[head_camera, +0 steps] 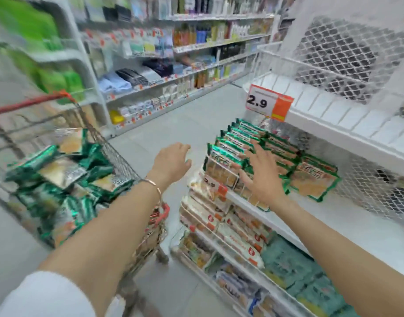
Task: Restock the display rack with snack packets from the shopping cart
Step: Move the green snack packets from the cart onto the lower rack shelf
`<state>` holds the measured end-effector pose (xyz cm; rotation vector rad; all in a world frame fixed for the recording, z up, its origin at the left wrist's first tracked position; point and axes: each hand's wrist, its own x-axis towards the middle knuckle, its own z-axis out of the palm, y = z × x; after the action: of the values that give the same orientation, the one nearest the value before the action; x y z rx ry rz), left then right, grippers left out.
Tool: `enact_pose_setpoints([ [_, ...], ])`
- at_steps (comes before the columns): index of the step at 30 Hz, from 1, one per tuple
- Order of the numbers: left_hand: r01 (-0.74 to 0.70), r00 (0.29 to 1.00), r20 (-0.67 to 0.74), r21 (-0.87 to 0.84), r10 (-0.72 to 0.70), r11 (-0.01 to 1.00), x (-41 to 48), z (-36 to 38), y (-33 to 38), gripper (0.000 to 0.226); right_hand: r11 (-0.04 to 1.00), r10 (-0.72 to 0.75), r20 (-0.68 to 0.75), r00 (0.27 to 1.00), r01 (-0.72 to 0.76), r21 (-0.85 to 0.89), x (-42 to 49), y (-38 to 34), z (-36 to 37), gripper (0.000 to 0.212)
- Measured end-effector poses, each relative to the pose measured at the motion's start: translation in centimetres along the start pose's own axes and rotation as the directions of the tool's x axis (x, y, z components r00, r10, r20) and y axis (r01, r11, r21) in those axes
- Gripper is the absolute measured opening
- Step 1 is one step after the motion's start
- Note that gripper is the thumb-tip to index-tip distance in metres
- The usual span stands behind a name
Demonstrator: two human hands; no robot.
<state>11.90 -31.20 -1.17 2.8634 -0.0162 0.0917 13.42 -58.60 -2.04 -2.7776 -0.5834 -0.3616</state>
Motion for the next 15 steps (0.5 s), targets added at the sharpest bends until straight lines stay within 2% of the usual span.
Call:
enact_pose_setpoints([
  [6, 0.237, 0.969, 0.087, -0.086, -0.230, 0.968, -6.5, 0.0, -12.2, 0.044, 0.980, -0.153, 0.092, 0.984, 0.139, 0.143, 1.9, -11.7, 9.1, 0.047],
  [8, 0.319, 0.946, 0.091, -0.119, -0.310, 0.940, -8.2, 0.1, -15.0, 0.041, 0.969, -0.189, 0.165, 0.968, 0.156, 0.194, 2.0, -15.1, 12.1, 0.046],
  [11, 0.415, 0.910, 0.092, -0.169, -0.405, 0.894, -10.0, 0.1, -18.5, 0.038, 0.963, -0.233, 0.363, 0.902, 0.161, 0.218, 2.5, -19.8, 15.6, 0.048],
  [15, 0.563, 0.826, 0.104, -0.192, -0.553, 0.804, -11.6, 0.3, -22.9, 0.033, 0.956, -0.275, 0.578, 0.768, 0.155, 0.248, 4.3, -24.0, 19.5, 0.053],
])
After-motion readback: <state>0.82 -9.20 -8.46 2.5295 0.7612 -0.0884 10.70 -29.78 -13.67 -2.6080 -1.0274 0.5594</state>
